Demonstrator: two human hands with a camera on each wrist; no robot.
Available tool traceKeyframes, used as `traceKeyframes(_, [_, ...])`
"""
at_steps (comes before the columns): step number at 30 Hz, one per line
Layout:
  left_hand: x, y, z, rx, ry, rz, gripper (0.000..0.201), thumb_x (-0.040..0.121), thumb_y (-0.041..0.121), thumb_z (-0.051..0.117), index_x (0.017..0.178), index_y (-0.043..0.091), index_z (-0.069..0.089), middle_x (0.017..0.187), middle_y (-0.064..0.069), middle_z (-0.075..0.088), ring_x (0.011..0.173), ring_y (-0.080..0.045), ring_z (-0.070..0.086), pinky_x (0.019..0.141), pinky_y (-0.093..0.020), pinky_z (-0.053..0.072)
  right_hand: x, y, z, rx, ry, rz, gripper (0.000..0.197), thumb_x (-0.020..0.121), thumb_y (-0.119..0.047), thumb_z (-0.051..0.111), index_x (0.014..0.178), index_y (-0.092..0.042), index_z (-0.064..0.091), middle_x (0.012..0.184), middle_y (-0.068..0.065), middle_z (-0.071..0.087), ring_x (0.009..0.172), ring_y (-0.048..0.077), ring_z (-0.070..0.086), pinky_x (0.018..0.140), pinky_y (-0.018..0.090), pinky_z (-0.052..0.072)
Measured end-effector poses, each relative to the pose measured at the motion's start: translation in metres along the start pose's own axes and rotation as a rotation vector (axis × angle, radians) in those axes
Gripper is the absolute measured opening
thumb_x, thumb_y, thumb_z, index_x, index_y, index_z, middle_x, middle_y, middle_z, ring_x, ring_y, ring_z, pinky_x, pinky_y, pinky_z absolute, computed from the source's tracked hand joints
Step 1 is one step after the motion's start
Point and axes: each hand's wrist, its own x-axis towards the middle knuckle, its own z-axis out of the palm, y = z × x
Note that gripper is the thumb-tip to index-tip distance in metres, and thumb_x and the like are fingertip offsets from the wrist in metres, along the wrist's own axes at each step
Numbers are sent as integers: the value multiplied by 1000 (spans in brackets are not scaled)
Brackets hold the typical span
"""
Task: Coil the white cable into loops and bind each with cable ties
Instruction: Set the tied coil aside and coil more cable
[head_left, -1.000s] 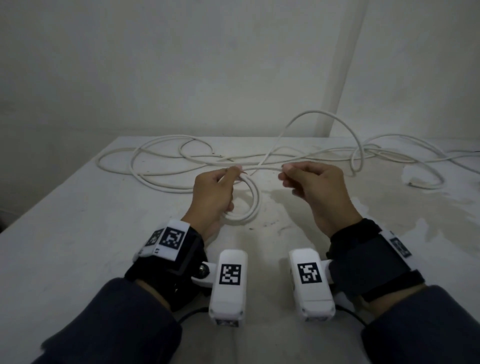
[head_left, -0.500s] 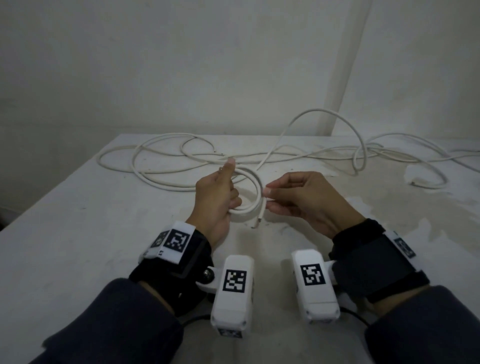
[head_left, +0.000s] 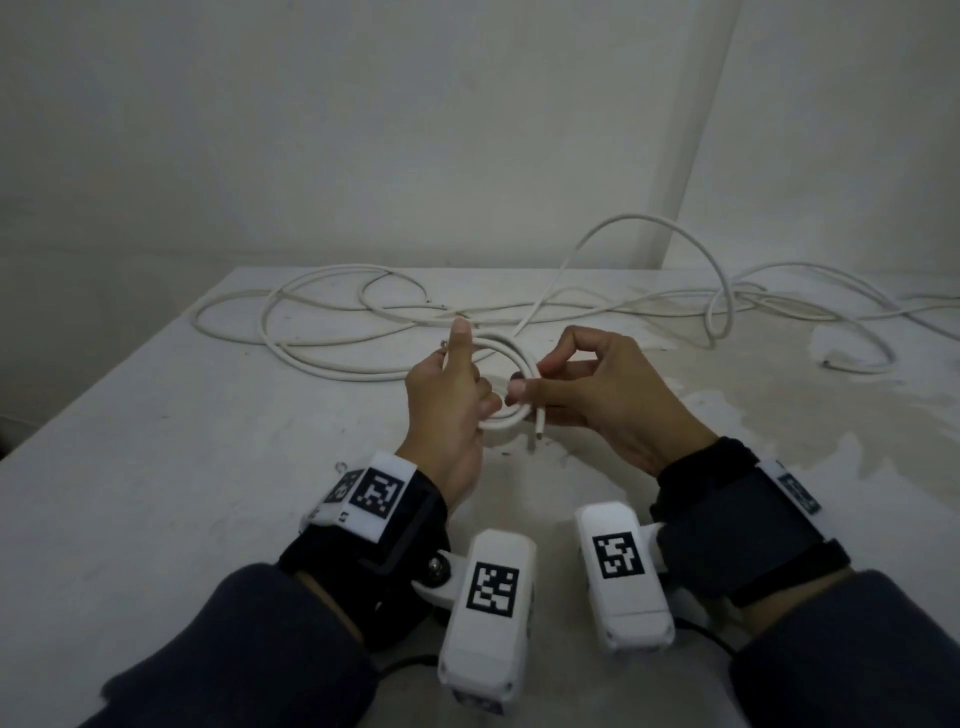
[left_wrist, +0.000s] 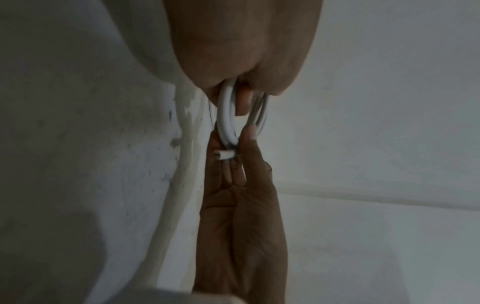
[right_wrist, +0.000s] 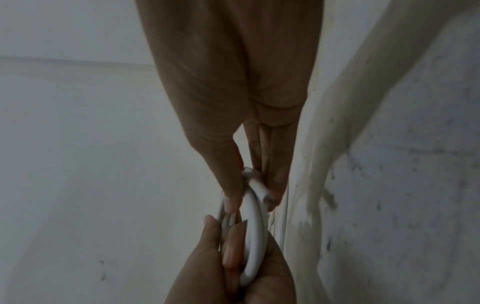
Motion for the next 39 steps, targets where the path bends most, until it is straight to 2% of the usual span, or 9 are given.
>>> traceKeyframes(4, [-2,1,3,-76,-61,-57,30,101,31,44,76,14,44,43,9,30,34,-5,30,40,-17,34,5,3,-1,-25,85,-50,27,74,4,77,70,-5,52,74,25,71,63,26,69,57,27,54])
traceKeyframes(10, [-4,0,3,-223,-307,-260,10,98,10,48,104,2,52,80,-10,58,57,-12,61,63,-27,56,15,12,-13,-109,368,-248,18,79,-2,75,75,-9,59,63,8,67,56,16,64,60,30,54])
traceKeyframes(13, [-4,8,-3,-273,-481,-368,10,95,1,45,96,-1,55,83,-11,63,64,-14,64,72,-30,57,12,8,-22,-115,304,-262,13,79,-3,75,84,-1,63,64,10,67,53,14,61,55,23,50])
traceKeyframes(18, [1,16,-15,-83,-602,-459,27,81,-6,35,100,3,51,69,-2,53,53,-11,42,62,-27,53,8,2,-21,-188,100,-249,15,75,3,76,83,4,65,61,12,65,48,10,57,51,19,47])
traceKeyframes(21, [3,15,-16,-66,-611,-487,39,71,3,36,108,6,47,60,1,43,41,-9,30,63,-28,47,7,0,-18,-177,57,-249,14,72,4,77,79,2,65,63,13,65,49,10,58,51,19,48])
traceKeyframes(24, [2,17,-11,-39,-579,-520,23,86,25,41,91,7,54,55,2,34,35,-10,25,57,-27,44,6,1,-19,-164,31,-248,15,70,5,78,75,-4,67,59,4,67,48,9,59,51,18,47])
traceKeyframes(26, [1,16,-9,-6,-554,-537,37,96,41,40,82,10,54,48,4,32,32,-8,24,51,-24,45,6,1,-18,-164,13,-249,16,70,4,79,72,-6,67,60,2,68,49,9,59,52,18,47])
traceKeyframes(31, [0,14,-7,64,-499,-493,35,99,35,44,74,12,49,41,8,27,29,-5,20,42,-19,41,4,-1,-16,-183,0,-263,12,70,2,79,79,-1,71,67,7,69,50,7,60,52,17,47])
traceKeyframes(39, [5,14,-12,58,-484,-523,30,97,33,49,77,11,49,44,9,29,32,-4,23,47,-19,45,7,1,-16,-273,59,-270,21,62,-10,86,80,-9,76,77,16,65,65,19,62,66,26,55])
